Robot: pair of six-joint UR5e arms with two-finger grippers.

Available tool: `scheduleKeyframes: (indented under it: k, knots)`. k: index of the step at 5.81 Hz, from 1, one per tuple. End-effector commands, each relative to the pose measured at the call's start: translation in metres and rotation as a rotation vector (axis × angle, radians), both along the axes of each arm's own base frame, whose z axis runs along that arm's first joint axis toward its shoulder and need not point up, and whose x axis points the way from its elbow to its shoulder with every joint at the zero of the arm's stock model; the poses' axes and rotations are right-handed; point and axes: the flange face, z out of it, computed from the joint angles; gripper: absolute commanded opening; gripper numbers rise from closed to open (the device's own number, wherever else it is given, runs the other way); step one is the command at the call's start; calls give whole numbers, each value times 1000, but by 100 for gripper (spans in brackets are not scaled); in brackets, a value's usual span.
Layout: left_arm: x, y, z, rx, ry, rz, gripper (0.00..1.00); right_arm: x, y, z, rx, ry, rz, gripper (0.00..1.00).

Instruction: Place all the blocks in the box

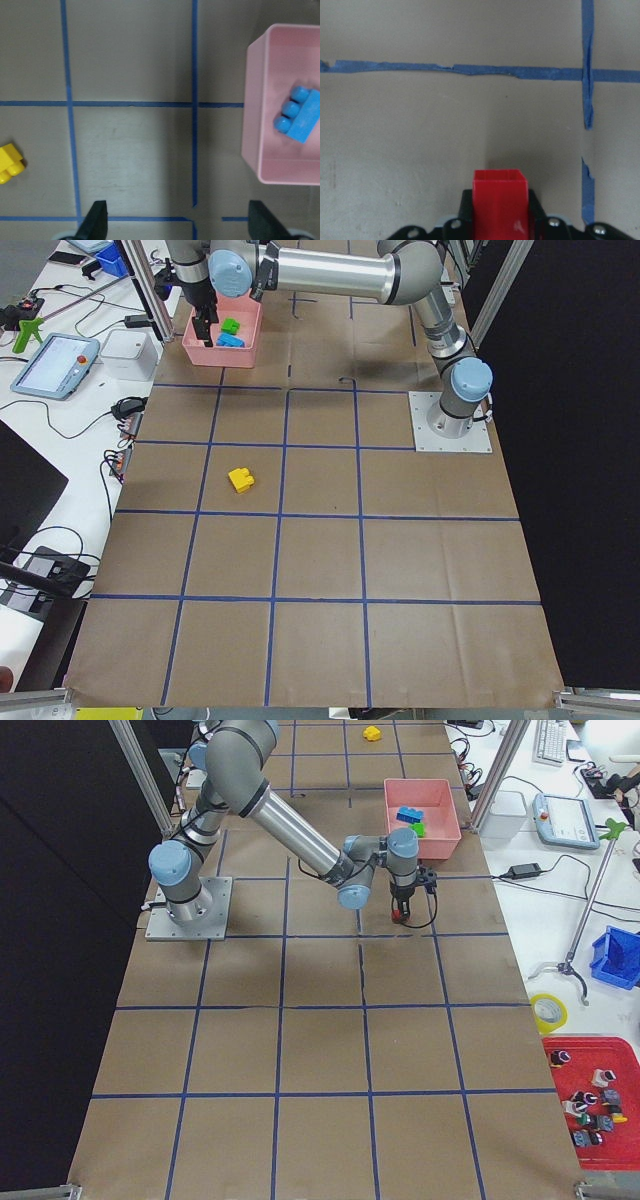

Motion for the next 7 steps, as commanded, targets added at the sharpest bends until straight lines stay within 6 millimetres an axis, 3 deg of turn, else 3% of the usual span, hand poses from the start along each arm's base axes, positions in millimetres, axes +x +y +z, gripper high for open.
scheduleKeyframes:
  k: [1, 2, 3, 4, 5, 6, 7]
  knots:
    - [97, 22, -19, 30, 24, -180, 99, 19, 14, 87, 64, -9, 75, 2]
    - [135, 21, -30, 18, 29, -325, 99, 62, 12, 131, 59, -35, 178, 3]
    - [168, 16, -43, -11, 16, -504, 99, 138, 7, 182, -51, -114, 327, 3]
    - [194, 12, -62, -18, 16, -682, 99, 194, -3, 203, -187, -218, 438, 3]
    - [205, 3, -80, -40, -5, -801, 99, 236, -22, 180, -328, -324, 541, 3]
    - [211, -6, -127, -35, 0, -810, 99, 277, -40, 144, -494, -381, 646, 4]
    - [211, -7, -168, -36, 4, -810, 99, 305, -50, 113, -607, -376, 706, 5]
